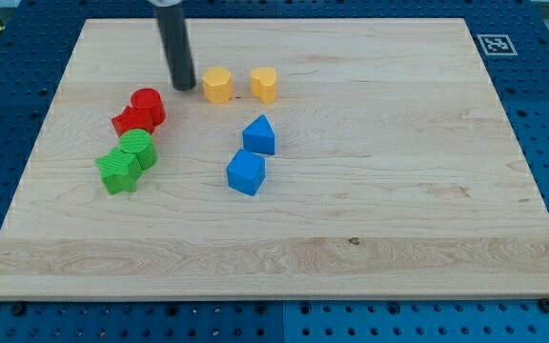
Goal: Nudge the green star right a bit
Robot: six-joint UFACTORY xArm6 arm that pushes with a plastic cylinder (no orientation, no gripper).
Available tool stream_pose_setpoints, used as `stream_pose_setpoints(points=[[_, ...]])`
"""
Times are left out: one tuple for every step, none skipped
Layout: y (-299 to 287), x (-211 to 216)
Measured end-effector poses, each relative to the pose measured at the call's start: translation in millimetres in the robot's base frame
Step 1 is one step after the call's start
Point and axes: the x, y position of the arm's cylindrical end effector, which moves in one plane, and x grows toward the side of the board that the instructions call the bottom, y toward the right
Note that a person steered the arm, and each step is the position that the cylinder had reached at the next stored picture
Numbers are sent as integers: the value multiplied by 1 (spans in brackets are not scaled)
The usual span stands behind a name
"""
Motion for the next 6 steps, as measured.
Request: stream_pose_setpoints(points=[[-43, 18], [-76, 54], [-85, 100], [-83, 140], [-72, 164], [-70, 170]])
